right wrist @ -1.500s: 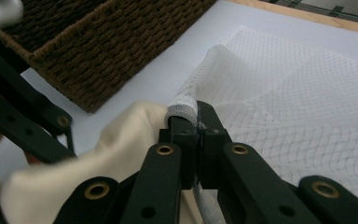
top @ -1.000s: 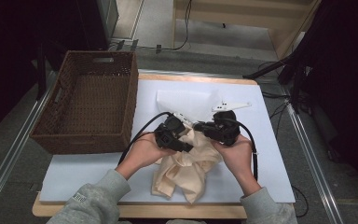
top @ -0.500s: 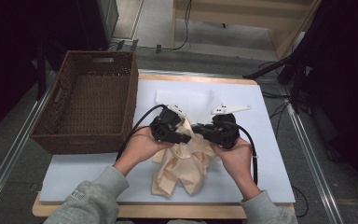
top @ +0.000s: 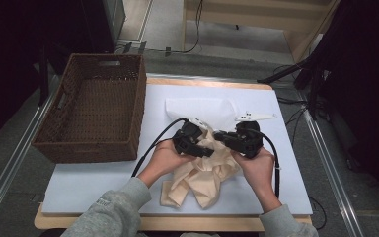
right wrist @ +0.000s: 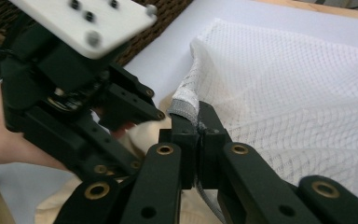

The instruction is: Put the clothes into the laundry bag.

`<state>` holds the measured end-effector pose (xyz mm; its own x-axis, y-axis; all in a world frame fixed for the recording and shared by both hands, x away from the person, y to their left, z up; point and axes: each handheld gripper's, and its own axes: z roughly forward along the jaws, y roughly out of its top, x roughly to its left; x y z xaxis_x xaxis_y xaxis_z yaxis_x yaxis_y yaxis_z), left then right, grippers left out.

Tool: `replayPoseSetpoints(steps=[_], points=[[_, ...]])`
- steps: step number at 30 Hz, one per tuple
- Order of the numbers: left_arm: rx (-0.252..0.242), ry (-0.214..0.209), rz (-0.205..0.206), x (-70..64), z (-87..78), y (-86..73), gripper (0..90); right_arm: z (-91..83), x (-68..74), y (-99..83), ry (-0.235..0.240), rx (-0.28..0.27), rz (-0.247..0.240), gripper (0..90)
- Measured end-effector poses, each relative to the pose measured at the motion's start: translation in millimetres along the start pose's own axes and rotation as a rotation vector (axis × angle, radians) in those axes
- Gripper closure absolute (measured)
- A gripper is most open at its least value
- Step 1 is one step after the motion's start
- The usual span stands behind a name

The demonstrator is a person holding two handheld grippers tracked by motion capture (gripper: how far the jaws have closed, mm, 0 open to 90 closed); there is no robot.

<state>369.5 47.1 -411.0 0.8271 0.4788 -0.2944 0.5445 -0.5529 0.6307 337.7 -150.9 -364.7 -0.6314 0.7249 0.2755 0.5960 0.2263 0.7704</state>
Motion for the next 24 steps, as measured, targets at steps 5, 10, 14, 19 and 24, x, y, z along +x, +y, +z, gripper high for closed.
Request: replayPoseSetpoints(steps=[5,10,14,19,24], points=[[0.014,-0.008,0.075,-8.4,-8.9,-0.3,37.2,-2.9,-3.0,-3.1,-0.014,-0.001,0.0,88.7],[0.015,-0.019,0.079,-12.5,-24.3,-0.5,30.0,-2.7,-3.1,-3.8,-0.017,0.01,-0.003,88.7],[0.007,-0.042,0.065,-11.8,-40.1,-2.8,29.5,-1.8,-3.1,-3.2,-0.014,0.012,-0.006,88.7],[-0.019,-0.03,0.062,-10.6,-61.6,-11.3,30.5,-1.2,-4.6,-2.4,-0.015,0.014,-0.004,88.7],[-0.069,-0.016,0.049,-5.4,-83.0,-22.2,36.0,1.3,-4.9,-1.2,-0.011,0.018,-0.005,88.7]])
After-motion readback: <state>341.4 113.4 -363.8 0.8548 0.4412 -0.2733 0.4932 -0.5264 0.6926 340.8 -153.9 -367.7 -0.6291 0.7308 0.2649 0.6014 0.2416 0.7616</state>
